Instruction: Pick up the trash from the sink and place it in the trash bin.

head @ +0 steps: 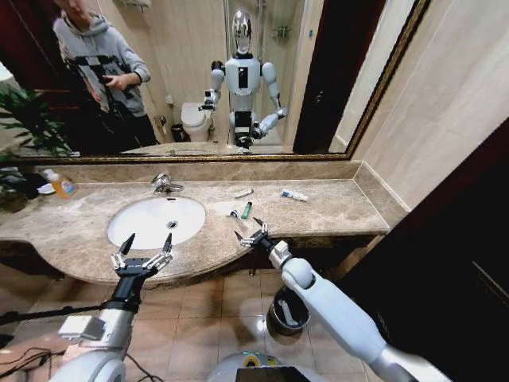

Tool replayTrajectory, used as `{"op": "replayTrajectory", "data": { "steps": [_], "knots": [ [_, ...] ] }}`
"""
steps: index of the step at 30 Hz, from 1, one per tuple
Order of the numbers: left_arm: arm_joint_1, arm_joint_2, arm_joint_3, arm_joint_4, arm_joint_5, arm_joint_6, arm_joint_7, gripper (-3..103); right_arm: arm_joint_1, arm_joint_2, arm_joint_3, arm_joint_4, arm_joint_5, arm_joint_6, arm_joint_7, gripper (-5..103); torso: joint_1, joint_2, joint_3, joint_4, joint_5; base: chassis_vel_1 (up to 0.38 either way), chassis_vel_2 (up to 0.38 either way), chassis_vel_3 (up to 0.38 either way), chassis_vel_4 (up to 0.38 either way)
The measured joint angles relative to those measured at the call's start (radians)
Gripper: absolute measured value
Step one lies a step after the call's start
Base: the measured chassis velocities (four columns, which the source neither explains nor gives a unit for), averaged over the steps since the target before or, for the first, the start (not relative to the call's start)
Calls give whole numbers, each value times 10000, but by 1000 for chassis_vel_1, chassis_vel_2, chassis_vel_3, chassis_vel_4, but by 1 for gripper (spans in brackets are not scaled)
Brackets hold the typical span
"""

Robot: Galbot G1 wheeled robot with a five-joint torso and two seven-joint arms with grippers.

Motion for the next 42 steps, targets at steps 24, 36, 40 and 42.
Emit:
{"op": "replayTrajectory", "data": {
  "steps": [24,36,40,42],
  "knots": [
    [0,0,0,0,0,0,0,100,413,184,-205,-628,-50,58,174,13,-1,0,0,-1,1,0,0,0,0],
    [-1,0,0,0,0,0,0,100,234,42,-30,-284,18,74,179,0,-1,0,0,0,1,0,0,0,0],
    [0,0,0,0,0,0,0,100,-101,-134,328,274,155,17,206,0,-1,0,0,0,3,0,0,0,0],
    [0,0,0,0,0,0,0,100,-561,-359,813,844,253,-40,207,0,-1,0,0,0,3,0,0,0,0]
  ]
}}
